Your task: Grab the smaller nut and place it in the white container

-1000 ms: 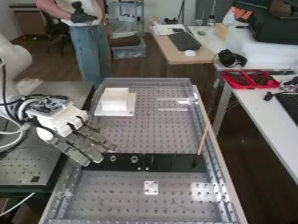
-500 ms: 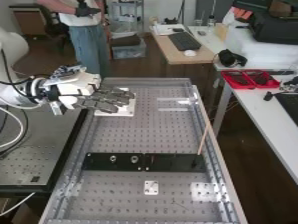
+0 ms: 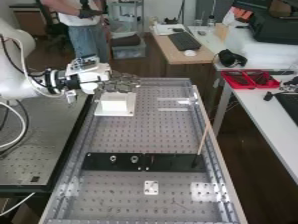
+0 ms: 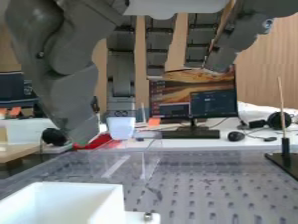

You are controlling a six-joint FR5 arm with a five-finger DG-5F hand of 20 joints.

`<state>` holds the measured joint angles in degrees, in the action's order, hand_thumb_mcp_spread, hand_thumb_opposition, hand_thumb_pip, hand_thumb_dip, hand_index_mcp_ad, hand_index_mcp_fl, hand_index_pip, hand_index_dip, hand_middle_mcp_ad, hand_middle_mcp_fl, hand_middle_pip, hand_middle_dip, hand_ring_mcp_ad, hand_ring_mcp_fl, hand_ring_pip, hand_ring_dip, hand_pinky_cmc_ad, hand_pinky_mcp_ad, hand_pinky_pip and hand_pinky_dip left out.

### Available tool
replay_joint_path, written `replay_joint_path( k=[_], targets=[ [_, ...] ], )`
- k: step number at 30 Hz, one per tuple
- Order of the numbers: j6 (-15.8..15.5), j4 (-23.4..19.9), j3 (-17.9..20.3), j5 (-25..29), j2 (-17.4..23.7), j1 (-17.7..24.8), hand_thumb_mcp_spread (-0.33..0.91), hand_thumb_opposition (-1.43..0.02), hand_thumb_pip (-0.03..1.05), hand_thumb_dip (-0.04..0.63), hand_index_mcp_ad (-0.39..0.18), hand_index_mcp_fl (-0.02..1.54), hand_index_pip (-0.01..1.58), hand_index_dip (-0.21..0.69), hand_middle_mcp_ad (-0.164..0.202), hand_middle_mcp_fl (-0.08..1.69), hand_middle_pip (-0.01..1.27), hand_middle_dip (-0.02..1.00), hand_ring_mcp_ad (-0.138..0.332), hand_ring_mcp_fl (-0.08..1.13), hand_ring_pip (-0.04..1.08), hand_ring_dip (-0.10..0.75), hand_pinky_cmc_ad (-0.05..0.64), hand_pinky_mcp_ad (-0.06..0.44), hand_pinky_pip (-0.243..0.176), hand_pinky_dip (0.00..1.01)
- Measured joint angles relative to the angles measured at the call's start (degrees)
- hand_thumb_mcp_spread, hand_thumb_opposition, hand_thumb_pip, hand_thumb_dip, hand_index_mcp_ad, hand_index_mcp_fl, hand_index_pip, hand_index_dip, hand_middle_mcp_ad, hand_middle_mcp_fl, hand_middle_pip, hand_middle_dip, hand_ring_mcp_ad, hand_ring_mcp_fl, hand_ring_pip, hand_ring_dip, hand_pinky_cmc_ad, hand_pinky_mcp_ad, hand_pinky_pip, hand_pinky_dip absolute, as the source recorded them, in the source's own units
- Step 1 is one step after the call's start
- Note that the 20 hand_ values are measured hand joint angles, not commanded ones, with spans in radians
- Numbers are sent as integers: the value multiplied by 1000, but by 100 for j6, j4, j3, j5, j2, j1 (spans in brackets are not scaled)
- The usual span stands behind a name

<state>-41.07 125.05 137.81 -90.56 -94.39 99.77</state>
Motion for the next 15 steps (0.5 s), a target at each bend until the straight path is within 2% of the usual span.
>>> replay_joint_path(
  k=[12,15],
  targets=[
    [227,-213,85,11,-213,423,353,-840,677,202,-162,506,1515,-51,12,138,126,206,148,63,93,80,295,115,3,255],
    [264,-294,118,93,-265,541,353,-836,677,202,-162,506,1515,-51,12,138,126,206,148,63,89,80,312,115,3,255]
  ],
)
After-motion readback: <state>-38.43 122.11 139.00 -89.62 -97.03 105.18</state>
